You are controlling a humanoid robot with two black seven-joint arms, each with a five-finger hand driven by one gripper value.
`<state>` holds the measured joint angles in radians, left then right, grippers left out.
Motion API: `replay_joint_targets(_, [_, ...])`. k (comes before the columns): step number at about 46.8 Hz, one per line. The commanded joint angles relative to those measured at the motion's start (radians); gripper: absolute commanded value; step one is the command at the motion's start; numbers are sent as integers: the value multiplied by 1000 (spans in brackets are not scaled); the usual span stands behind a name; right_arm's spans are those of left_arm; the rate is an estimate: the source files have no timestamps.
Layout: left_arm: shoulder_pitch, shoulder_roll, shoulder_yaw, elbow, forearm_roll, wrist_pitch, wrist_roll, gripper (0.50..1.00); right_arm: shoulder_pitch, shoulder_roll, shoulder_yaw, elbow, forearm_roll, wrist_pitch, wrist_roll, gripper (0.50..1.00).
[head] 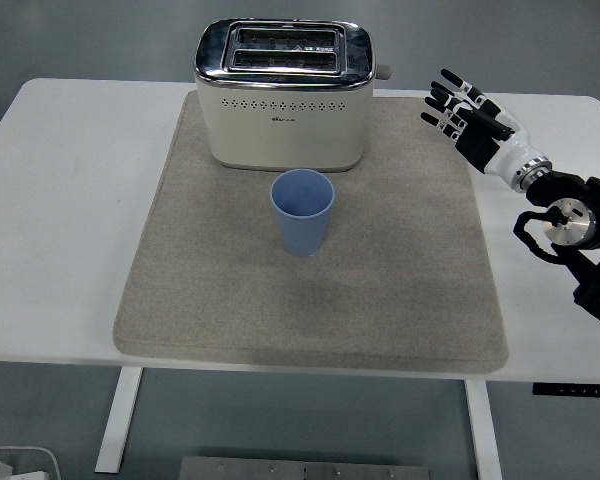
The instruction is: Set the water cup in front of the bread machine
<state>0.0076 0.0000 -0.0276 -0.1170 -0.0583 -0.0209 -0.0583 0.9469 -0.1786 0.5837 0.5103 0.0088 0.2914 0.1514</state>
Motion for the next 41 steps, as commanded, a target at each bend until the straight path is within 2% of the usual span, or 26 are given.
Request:
replay_joint_targets(1, [0,0,0,0,0,1,0,1000,20,21,1,-3,26,-44,-7,919])
replay_joint_targets(4, [0,0,0,-1,0,1,0,1000,33,34,-1,-10,33,-61,-7,919])
replay_joint_targets(13, [0,0,0,0,0,1,0,1000,59,42,-13,-62,17,-64,-4,924])
replay_joint_targets(41, [0,0,0,0,0,1,0,1000,33,45,-7,-65,28,-49,5,926])
